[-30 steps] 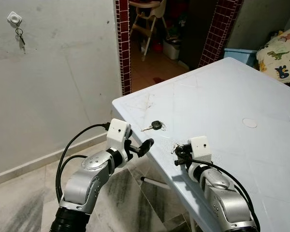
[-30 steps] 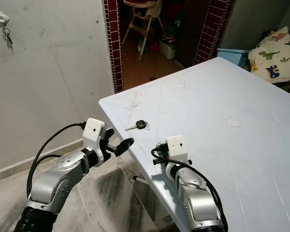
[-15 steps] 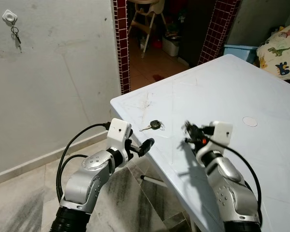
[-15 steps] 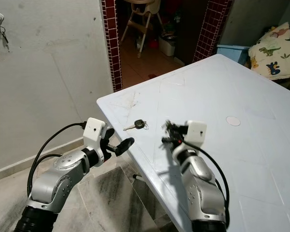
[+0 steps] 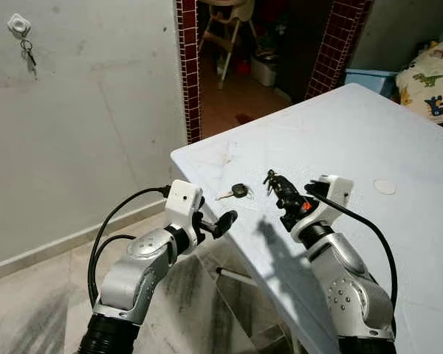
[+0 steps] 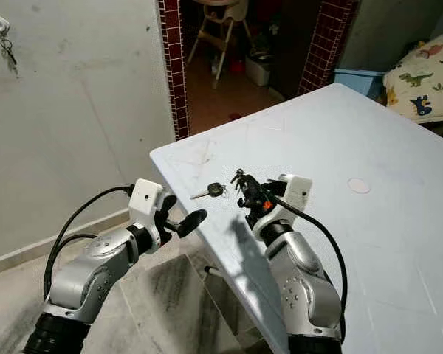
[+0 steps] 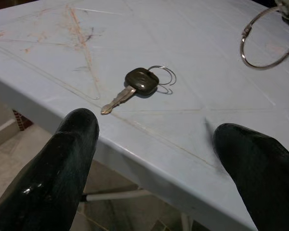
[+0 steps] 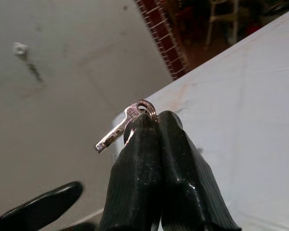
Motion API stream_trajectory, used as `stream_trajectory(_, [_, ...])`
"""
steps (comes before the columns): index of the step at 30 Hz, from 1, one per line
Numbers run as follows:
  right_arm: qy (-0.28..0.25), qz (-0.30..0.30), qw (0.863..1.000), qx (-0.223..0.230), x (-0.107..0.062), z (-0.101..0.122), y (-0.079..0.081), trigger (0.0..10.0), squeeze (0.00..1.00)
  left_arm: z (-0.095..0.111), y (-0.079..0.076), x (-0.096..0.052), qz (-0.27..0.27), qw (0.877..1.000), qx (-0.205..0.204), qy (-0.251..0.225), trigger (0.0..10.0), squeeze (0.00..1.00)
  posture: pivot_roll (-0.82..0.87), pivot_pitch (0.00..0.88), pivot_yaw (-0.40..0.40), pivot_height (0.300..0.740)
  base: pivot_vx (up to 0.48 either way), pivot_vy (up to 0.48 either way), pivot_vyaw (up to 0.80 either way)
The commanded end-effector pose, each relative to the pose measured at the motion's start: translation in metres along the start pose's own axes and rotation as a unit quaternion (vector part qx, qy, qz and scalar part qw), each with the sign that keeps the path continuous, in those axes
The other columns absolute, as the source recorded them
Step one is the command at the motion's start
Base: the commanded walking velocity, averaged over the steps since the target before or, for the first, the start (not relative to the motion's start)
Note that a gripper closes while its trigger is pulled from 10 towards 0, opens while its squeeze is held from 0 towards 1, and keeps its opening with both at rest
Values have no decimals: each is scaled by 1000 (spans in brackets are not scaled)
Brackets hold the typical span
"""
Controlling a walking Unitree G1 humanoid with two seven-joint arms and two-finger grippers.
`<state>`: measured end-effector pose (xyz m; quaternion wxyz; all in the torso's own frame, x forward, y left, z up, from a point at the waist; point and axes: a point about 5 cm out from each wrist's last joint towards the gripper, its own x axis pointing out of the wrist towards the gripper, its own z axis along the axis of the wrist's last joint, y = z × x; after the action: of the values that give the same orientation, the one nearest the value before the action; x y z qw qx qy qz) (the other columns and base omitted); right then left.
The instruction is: Hang keys on a hook
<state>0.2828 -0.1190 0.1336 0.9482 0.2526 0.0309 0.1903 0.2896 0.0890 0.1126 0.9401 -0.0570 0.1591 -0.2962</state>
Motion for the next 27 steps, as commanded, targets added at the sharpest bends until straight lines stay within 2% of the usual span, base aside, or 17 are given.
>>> stream_trajectory(1, [-3, 14, 1000, -14, -1, 5, 6, 1922, 0, 1, 0, 0, -1, 1000, 7, -2, 10000, 0, 83, 0, -2, 740, 0, 0, 0])
stream_trajectory(2, [-2, 12, 1000, -19, -1, 5, 7, 4980, 0, 2, 1, 0, 0, 1000, 6, -4, 10000, 0, 83, 0, -2, 740, 0, 0, 0])
stream_trajectory(3, [0, 9, 1000, -22, -1, 5, 7, 10000, 0, 2, 1, 0, 1, 1000, 7, -5, 10000, 0, 83, 0, -2, 740, 0, 0, 0])
stream_trajectory(8, [-21, -14, 998, -64, -5, 14, 8, 10000, 0, 9, 12, -6, 51, 998, 22, -31, 10000, 0, 82, 0, 10, 740, 0, 0, 0])
stream_trajectory(11, [-27, -33, 996, -82, -10, 14, 6, 10000, 0, 14, 28, -13, 123, 989, 60, -55, 10000, 0, 82, 0, 13, 740, 0, 0, 0])
stream_trajectory(16, [-28, -57, 992, -107, -18, 10, 6, 10000, 0, 15, 45, -28, 182, 977, 94, -59, 10000, 0, 84, 0, 17, 740, 0, 0, 0])
stream_trajectory(21, [-33, -76, 989, -126, -24, 8, 3, 10000, 0, -2, 57, -48, 210, 969, 123, -42, 10000, 0, 108, 0, 21, 740, 0, 0, 0])
stream_trajectory(27, [-33, -83, 987, -133, -21, 7, 1, 10000, 0, -7, 58, -55, 217, 968, 120, -38, 10000, 0, 118, 0, 22, 740, 0, 0, 667])
